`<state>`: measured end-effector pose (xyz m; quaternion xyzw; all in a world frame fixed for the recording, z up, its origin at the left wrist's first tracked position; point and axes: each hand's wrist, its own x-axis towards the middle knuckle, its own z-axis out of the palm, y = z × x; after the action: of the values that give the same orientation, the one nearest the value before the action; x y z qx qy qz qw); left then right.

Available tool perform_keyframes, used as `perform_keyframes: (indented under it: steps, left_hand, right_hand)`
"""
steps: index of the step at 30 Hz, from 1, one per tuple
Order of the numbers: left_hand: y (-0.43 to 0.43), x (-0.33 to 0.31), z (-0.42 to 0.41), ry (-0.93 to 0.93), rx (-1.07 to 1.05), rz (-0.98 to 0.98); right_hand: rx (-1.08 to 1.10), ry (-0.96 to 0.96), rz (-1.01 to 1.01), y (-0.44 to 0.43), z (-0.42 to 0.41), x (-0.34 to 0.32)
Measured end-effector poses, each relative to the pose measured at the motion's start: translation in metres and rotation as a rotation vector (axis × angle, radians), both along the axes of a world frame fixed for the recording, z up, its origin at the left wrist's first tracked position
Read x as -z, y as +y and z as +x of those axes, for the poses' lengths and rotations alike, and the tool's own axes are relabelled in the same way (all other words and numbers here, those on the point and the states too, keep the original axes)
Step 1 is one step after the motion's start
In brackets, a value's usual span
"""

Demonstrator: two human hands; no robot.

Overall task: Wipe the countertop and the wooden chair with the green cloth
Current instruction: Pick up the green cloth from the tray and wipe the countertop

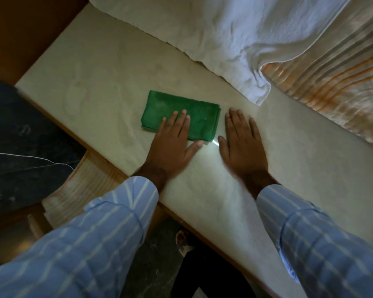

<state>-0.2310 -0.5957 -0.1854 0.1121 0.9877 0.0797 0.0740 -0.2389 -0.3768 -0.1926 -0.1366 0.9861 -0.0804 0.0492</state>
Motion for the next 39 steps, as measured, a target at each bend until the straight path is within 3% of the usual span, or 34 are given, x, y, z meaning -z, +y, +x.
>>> perform_keyframes:
  steps: [12,24,32,35,37,39]
  left_hand:
    - [-0.009,-0.022,-0.166,-0.110,-0.195,0.025]
    - [-0.001,0.009,0.006,0.020,-0.054,-0.020]
    - [-0.002,-0.001,0.029,-0.072,-0.083,0.041]
    - [-0.012,-0.019,0.014,-0.040,-0.248,0.270]
    - [-0.023,-0.028,0.004,0.134,-0.375,0.202]
    - [-0.032,-0.034,-0.006,0.118,-0.559,0.182]
  right_hand:
    - [-0.004,0.012,0.017,0.002,-0.001,0.005]
    - [-0.008,0.035,-0.008,0.002,0.001,0.003]
    - [-0.004,0.031,-0.063,0.005,0.002,0.006]
    - [0.002,0.029,-0.120,0.001,0.001,0.005]
    - [0.006,0.028,-0.165,-0.004,0.002,0.004]
    - [0.011,0.025,-0.216,-0.006,0.000,0.003]
